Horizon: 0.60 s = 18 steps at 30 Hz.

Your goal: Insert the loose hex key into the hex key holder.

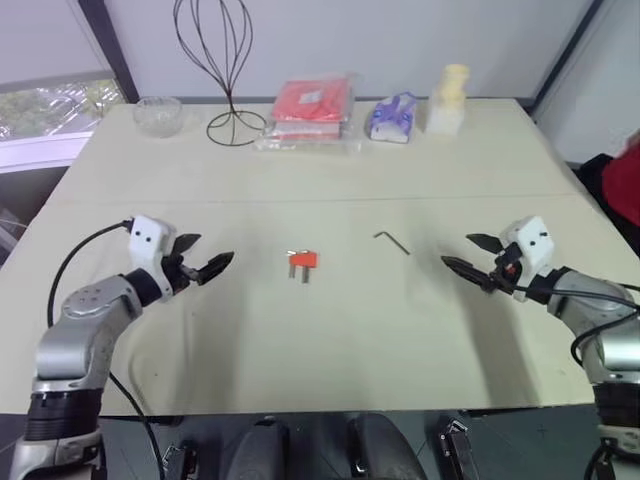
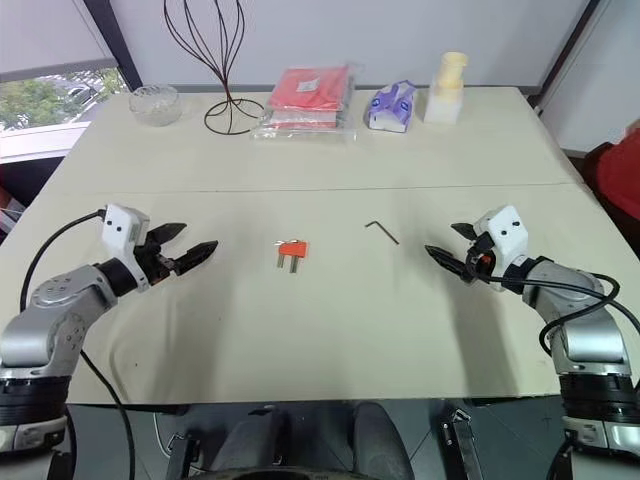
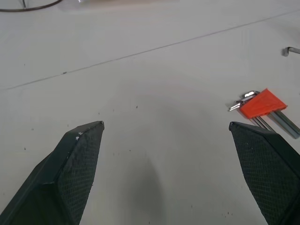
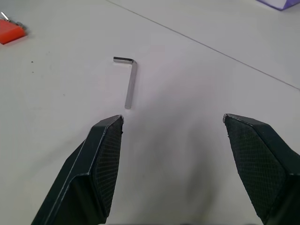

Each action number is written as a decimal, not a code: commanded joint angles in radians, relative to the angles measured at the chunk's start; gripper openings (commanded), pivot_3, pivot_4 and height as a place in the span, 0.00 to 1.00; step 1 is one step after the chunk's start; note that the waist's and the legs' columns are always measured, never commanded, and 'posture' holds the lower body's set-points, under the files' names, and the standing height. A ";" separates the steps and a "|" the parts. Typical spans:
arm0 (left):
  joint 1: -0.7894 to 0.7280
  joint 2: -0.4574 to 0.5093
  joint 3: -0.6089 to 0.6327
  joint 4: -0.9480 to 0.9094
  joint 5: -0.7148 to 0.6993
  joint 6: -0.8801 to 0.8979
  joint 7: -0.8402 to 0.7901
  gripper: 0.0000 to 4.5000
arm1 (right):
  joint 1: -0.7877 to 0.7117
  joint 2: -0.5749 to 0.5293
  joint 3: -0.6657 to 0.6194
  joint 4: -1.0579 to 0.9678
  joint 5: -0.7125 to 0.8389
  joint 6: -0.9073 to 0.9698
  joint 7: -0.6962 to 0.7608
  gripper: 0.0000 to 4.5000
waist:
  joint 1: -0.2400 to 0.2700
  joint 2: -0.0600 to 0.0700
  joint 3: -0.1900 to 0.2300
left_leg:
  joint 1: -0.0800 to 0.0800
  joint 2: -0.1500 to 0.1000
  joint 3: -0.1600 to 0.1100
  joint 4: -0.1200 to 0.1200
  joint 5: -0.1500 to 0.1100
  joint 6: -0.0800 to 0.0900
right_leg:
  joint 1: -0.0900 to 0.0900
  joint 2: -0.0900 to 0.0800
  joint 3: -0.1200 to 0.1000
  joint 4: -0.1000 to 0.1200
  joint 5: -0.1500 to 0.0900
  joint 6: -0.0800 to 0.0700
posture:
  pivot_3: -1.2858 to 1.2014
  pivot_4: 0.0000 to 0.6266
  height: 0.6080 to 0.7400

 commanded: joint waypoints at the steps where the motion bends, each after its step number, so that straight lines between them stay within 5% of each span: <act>1: 0.002 0.023 0.028 -0.045 -0.003 -0.022 -0.010 0.99 | -0.022 0.000 -0.001 -0.005 -0.012 -0.039 0.000 0.79 | 0.002 0.000 0.000 | 0.000 0.000 0.000 0.000 0.000 0.000 | 0.000 0.000 0.000 0.000 0.000 0.000 | 0.52 0.24 1.00; 18: -0.029 0.025 0.021 -0.030 -0.006 -0.015 -0.021 0.99 | -0.007 0.013 0.008 -0.013 -0.031 -0.063 -0.027 0.79 | 0.003 0.000 0.000 | 0.000 0.000 0.000 0.000 0.000 0.000 | 0.000 0.000 0.000 -0.001 0.000 0.000 | 0.52 0.24 1.00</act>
